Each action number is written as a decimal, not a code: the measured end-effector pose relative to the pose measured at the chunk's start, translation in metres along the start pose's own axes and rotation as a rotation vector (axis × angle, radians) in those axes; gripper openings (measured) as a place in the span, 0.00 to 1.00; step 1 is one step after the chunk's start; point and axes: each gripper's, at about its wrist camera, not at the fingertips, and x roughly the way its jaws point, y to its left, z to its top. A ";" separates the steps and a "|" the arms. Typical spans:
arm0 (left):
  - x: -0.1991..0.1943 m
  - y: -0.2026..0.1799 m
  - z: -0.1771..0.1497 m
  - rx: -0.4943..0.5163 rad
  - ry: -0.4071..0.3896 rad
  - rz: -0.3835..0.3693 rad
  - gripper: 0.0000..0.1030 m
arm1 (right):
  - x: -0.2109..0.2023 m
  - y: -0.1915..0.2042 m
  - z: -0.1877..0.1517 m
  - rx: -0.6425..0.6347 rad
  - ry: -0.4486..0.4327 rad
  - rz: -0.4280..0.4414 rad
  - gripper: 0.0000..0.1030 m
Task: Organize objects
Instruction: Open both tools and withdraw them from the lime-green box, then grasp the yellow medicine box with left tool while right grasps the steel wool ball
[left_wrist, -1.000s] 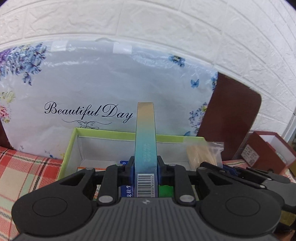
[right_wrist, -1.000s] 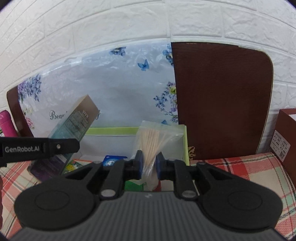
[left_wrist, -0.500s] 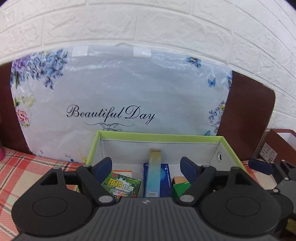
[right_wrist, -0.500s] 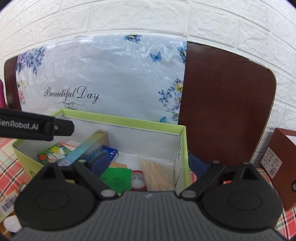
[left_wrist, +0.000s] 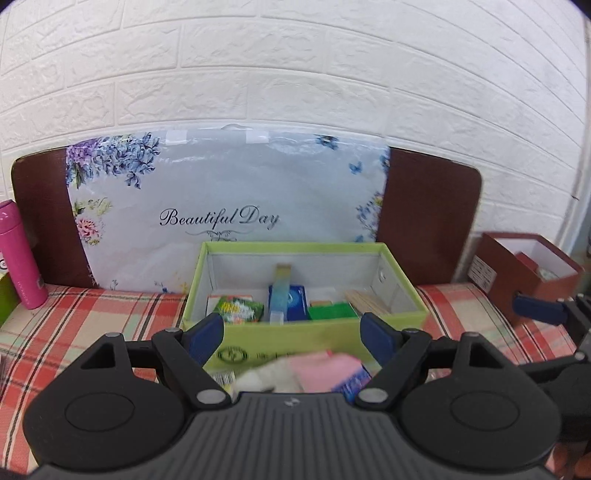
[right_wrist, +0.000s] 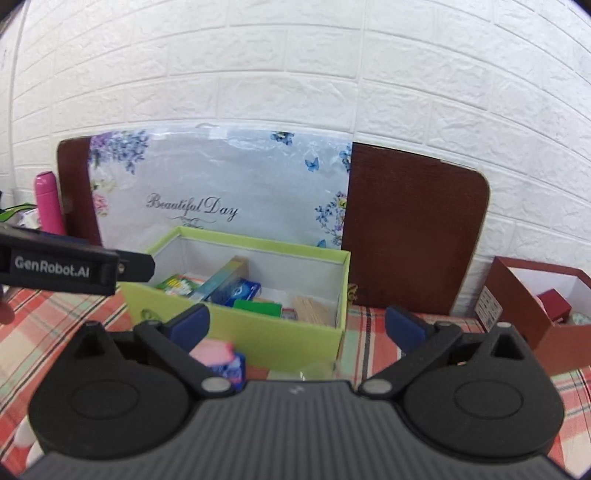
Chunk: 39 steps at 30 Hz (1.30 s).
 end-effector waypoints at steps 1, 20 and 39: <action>-0.010 -0.002 -0.007 0.003 -0.001 -0.008 0.82 | -0.012 -0.001 -0.004 0.006 0.003 0.006 1.00; -0.059 0.024 -0.143 -0.078 0.086 0.003 0.82 | -0.061 -0.002 -0.132 0.284 0.078 0.090 1.00; 0.055 0.096 -0.105 -0.245 0.167 0.033 0.82 | -0.027 -0.024 -0.164 0.409 0.166 0.034 1.00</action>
